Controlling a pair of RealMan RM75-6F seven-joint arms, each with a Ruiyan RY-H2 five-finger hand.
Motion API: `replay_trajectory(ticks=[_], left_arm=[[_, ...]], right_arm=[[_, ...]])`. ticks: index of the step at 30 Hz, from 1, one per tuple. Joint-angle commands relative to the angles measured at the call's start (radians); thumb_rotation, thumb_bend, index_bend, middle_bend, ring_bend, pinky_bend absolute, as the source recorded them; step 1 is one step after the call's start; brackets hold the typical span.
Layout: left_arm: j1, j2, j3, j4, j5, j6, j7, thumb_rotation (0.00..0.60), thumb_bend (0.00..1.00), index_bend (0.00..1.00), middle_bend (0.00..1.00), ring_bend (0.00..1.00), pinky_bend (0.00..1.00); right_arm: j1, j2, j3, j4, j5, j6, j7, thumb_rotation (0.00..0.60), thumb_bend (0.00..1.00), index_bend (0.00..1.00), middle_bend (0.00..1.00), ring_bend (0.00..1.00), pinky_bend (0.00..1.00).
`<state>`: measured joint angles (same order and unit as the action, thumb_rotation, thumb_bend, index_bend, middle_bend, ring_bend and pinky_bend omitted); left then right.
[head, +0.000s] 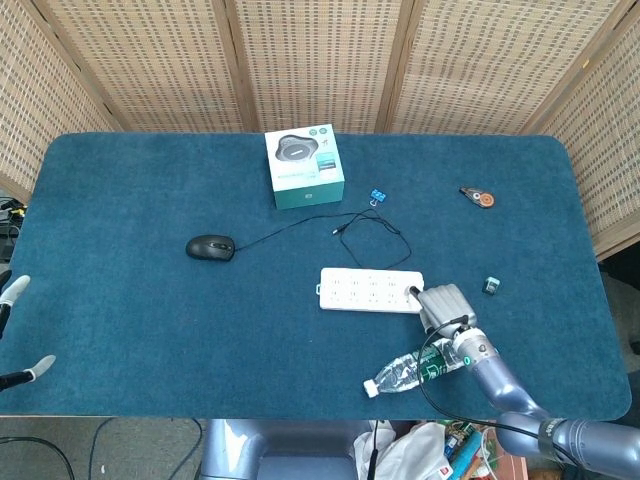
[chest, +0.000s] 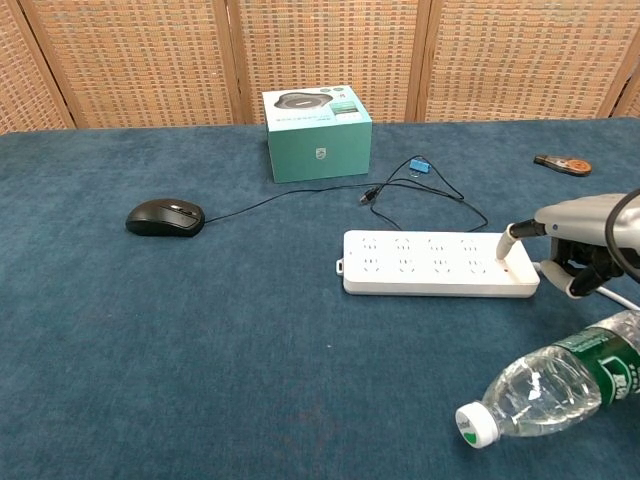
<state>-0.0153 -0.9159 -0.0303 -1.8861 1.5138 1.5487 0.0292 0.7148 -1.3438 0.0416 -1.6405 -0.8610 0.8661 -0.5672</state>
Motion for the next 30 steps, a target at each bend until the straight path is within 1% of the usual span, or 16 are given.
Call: replay_trajectory(ticks=[1, 12, 16, 22, 26, 29, 30], left_arm=[[0.000, 0.000, 0.000, 0.003, 0.000, 0.000, -0.002, 0.600, 0.00, 0.00, 0.00, 0.00, 0.00], [-0.001, 0.000, 0.000, -0.009, -0.001, 0.000, 0.010, 0.600, 0.00, 0.00, 0.00, 0.00, 0.00], [0.001, 0.001, -0.001, -0.008, -0.001, 0.003, 0.004, 0.600, 0.00, 0.00, 0.00, 0.00, 0.00], [0.004, 0.002, 0.003, -0.002, 0.008, 0.009, -0.006, 0.600, 0.00, 0.00, 0.00, 0.00, 0.00], [0.008, 0.004, 0.005, 0.000, 0.015, 0.014, -0.013, 0.600, 0.00, 0.00, 0.00, 0.00, 0.00], [0.011, 0.007, 0.007, 0.002, 0.022, 0.020, -0.022, 0.600, 0.00, 0.00, 0.00, 0.00, 0.00], [0.013, 0.008, 0.009, 0.003, 0.026, 0.024, -0.028, 0.600, 0.00, 0.00, 0.00, 0.00, 0.00]], right_arm=[[0.007, -0.005, -0.007, 0.002, 0.015, 0.004, -0.012, 0.600, 0.70, 0.21, 0.88, 0.94, 1.00], [0.045, -0.011, -0.033, -0.009, 0.105, 0.013, -0.086, 0.600, 0.70, 0.24, 0.88, 0.94, 1.00], [0.048, -0.005, -0.029, -0.031, 0.106, 0.034, -0.083, 0.600, 0.70, 0.24, 0.88, 0.94, 1.00], [0.040, 0.060, 0.007, -0.114, 0.054, 0.087, -0.037, 0.600, 0.70, 0.24, 0.88, 0.94, 1.00], [0.025, 0.120, 0.028, -0.182, 0.005, 0.123, 0.004, 0.600, 0.70, 0.24, 0.88, 0.94, 1.00], [-0.001, 0.164, 0.035, -0.228, -0.056, 0.162, 0.045, 0.600, 0.70, 0.24, 0.88, 0.94, 1.00], [-0.028, 0.186, 0.035, -0.252, -0.109, 0.196, 0.083, 0.600, 0.70, 0.24, 0.88, 0.94, 1.00]])
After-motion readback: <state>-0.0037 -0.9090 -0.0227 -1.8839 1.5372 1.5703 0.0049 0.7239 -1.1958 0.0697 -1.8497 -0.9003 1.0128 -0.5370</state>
